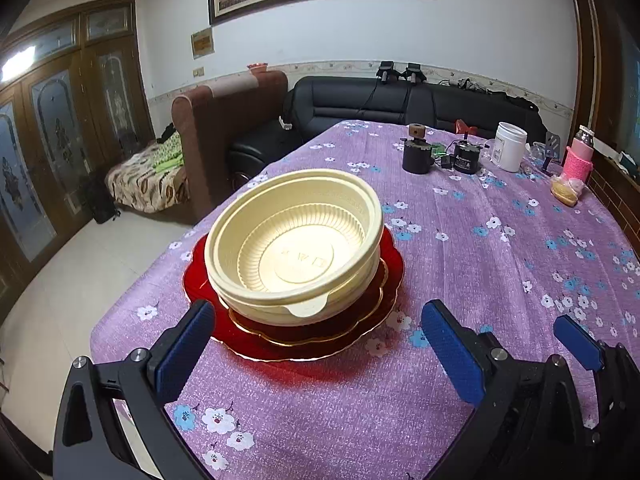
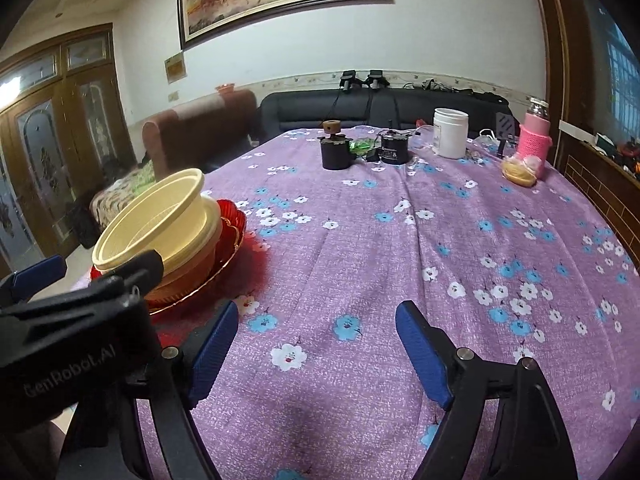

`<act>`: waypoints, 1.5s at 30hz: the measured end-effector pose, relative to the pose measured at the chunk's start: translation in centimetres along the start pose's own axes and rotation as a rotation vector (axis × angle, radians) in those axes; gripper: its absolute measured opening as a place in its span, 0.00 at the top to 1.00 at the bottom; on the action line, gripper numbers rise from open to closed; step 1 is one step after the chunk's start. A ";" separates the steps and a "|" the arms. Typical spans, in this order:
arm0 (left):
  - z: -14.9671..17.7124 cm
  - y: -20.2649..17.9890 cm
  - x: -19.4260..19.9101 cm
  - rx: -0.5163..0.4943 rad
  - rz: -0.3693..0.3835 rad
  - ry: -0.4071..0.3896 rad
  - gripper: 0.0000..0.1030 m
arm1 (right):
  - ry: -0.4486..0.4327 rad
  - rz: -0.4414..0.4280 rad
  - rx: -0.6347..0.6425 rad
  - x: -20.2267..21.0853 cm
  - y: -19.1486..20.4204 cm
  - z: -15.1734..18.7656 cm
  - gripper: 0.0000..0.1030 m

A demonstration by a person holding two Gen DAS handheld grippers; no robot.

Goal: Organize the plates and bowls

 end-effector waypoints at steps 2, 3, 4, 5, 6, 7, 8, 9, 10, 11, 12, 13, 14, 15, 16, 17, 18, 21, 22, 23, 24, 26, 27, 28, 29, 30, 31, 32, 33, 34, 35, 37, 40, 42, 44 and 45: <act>0.1 0.2 -0.1 0.008 0.004 0.005 0.00 | 0.006 0.003 0.009 -0.2 0.3 -0.1 0.17; 0.2 0.3 -0.1 0.010 0.005 0.005 0.00 | 0.008 0.003 0.011 -0.2 0.4 -0.2 0.17; 0.2 0.3 0.0 0.010 0.004 0.005 0.00 | 0.010 0.001 0.014 -0.2 0.6 -0.2 0.17; 0.2 0.4 0.0 0.011 0.001 0.003 0.00 | 0.010 0.000 0.015 -0.2 0.6 -0.2 0.17; 0.2 0.5 0.0 0.011 -0.001 0.002 0.00 | 0.012 -0.002 0.017 -0.3 0.8 -0.2 0.17; 0.2 0.6 0.0 0.014 -0.003 -0.002 0.00 | 0.014 -0.004 0.021 -0.3 0.9 -0.2 0.17; 0.2 0.8 0.2 0.017 -0.010 -0.011 0.00 | 0.016 -0.007 0.025 -0.4 1.1 -0.1 0.17; 0.1 1.0 0.4 0.021 -0.020 -0.022 0.00 | 0.016 -0.009 0.027 -0.4 1.2 -0.1 0.17; -0.1 1.3 0.8 0.028 -0.036 -0.045 0.00 | 0.016 -0.012 0.031 -0.3 1.4 0.0 0.17; -0.3 1.6 1.4 0.037 -0.050 -0.076 0.00 | 0.015 -0.015 0.036 -0.3 1.6 0.0 0.17; -0.6 1.8 1.8 0.045 -0.058 -0.102 0.00 | 0.013 -0.017 0.040 -0.3 1.7 -0.1 0.17; -0.8 2.0 2.3 0.054 -0.058 -0.123 0.00 | 0.012 -0.020 0.043 -0.3 1.8 -0.1 0.16; -1.0 2.1 2.6 0.061 -0.052 -0.136 0.00 | 0.011 -0.022 0.045 -0.2 2.0 -0.2 0.16; -1.0 2.2 2.7 0.065 -0.049 -0.138 0.00 | 0.009 -0.023 0.047 -0.2 2.1 -0.2 0.16; -1.0 2.2 2.7 0.069 -0.048 -0.134 0.00 | 0.008 -0.026 0.050 -0.2 2.2 -0.3 0.16; -0.9 2.3 2.6 0.068 -0.045 -0.127 0.00 | 0.007 -0.029 0.052 -0.3 2.3 -0.4 0.16; -1.0 2.3 2.5 0.063 -0.044 -0.120 0.00 | 0.006 -0.031 0.055 -0.3 2.5 -0.6 0.16; -0.9 2.1 2.0 0.041 -0.032 -0.097 0.00 | 0.001 -0.041 0.065 -0.2 3.1 -0.9 0.16; -0.9 2.1 1.9 0.041 -0.025 -0.092 0.00 | -0.002 -0.043 0.072 -0.2 3.3 -1.0 0.16; -0.9 2.1 1.7 0.044 -0.020 -0.087 0.00 | -0.003 -0.044 0.077 -0.2 3.5 -1.0 0.16; -0.8 2.2 1.5 0.047 -0.019 -0.079 0.00 | -0.005 -0.047 0.087 -0.2 3.8 -1.1 0.16; -0.8 2.3 1.4 0.052 -0.014 -0.070 0.00 | -0.006 -0.053 0.102 -0.1 4.3 -1.1 0.16; -0.8 2.4 1.2 0.056 -0.013 -0.064 0.00 | -0.007 -0.056 0.108 -0.1 4.5 -1.1 0.16; -0.7 2.6 1.0 0.062 -0.014 -0.049 0.00 | -0.007 -0.058 0.113 -0.1 4.7 -1.0 0.16; -0.5 2.8 0.6 0.071 -0.012 -0.028 0.00 | -0.006 -0.061 0.118 -0.2 4.9 -1.0 0.16; -0.3 3.0 0.3 0.078 -0.017 -0.006 0.00 | -0.004 -0.064 0.122 -0.2 5.0 -0.9 0.16; -0.1 3.2 -0.1 0.081 -0.025 0.014 0.00 | -0.002 -0.065 0.123 -0.2 5.1 -0.9 0.16; 0.1 3.3 -0.3 0.083 -0.023 0.026 0.00 | 0.001 -0.067 0.126 -0.3 5.3 -0.8 0.16; 0.3 3.5 -0.5 0.088 -0.020 0.038 0.00 | 0.004 -0.068 0.127 -0.3 5.4 -0.7 0.16; 0.4 3.7 -0.7 0.090 -0.027 0.041 0.00 | 0.006 -0.068 0.129 -0.4 5.4 -0.7 0.16; 0.5 3.8 -0.7 0.088 -0.036 0.042 0.00 | 0.008 -0.069 0.131 -0.5 5.5 -0.6 0.16; 0.5 3.9 -0.8 0.086 -0.035 0.040 0.00 | 0.012 -0.068 0.136 -0.6 5.7 -0.5 0.16; 0.5 3.9 -0.8 0.079 -0.034 0.036 0.00 | 0.020 -0.073 0.143 -0.7 6.1 -0.3 0.16; 0.5 3.7 -0.9 0.072 -0.029 0.037 0.00 | 0.024 -0.077 0.150 -0.8 6.4 -0.3 0.15; 0.5 3.6 -0.9 0.062 -0.024 0.033 0.00 | 0.030 -0.082 0.155 -0.9 6.7 -0.2 0.15; 0.5 3.6 -0.8 0.056 -0.025 0.030 0.00 | 0.032 -0.085 0.157 -0.9 6.9 -0.2 0.15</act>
Point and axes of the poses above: each gripper's, at about its wrist camera, not at the fingertips, and x roughly against the way its jaws point, y to its left, z to its underside, the point moved 9 cm from there along -x, roughly the way its jaws point, and after that the axes turned 6 degrees about -x, right-handed, at the moved point
